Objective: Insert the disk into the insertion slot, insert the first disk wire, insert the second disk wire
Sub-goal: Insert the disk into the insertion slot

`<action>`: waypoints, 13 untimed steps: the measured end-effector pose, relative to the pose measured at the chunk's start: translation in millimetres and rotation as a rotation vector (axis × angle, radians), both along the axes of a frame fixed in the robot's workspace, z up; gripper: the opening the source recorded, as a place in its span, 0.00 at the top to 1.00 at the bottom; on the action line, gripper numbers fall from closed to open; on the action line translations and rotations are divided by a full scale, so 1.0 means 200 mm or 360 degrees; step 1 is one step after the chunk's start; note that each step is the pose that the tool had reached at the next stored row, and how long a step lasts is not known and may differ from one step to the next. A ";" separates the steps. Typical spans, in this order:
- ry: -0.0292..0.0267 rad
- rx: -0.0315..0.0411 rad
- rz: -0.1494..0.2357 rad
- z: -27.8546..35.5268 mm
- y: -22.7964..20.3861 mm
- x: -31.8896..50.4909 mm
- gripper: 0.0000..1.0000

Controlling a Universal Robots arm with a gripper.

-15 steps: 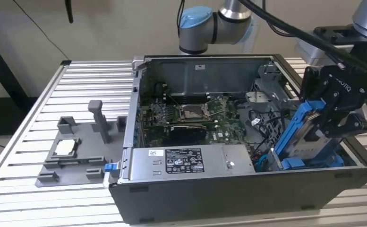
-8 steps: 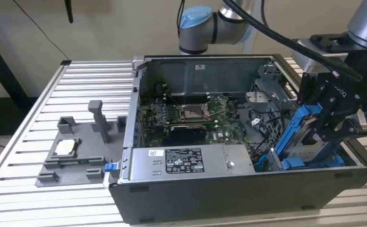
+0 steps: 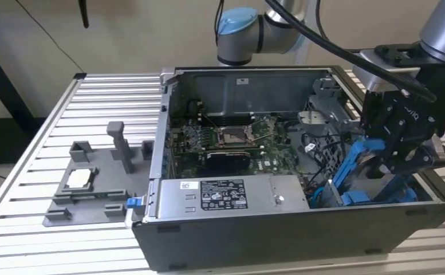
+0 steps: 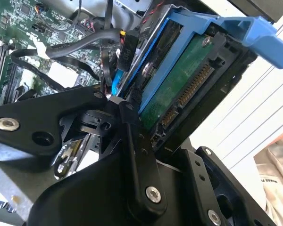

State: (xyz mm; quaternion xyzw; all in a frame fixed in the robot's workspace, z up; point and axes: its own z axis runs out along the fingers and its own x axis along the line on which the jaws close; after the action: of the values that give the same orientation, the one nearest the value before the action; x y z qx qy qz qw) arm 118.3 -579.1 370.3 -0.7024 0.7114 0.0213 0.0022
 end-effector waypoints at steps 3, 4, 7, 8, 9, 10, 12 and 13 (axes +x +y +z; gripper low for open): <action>0.00001 0.0000 0.0000 0.008 0.000 0.000 0.60; 0.00000 -0.0001 0.0000 0.014 0.000 0.000 0.53; 0.00000 -0.0002 0.0000 0.028 0.001 0.000 0.53; -0.00002 -0.0002 0.0000 0.032 0.001 0.000 0.53; -0.00004 -0.0002 0.0000 0.040 0.002 0.000 0.53; -0.00004 -0.0003 0.0000 0.052 0.003 0.000 0.53; -0.00004 -0.0008 0.0000 0.081 0.005 -0.001 0.53; -0.00004 -0.0009 0.0000 0.094 0.007 -0.001 0.53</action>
State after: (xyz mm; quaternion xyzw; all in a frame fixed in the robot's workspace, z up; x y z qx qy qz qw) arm 118.1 -577.6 389.1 -0.7025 0.7115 0.0192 0.0003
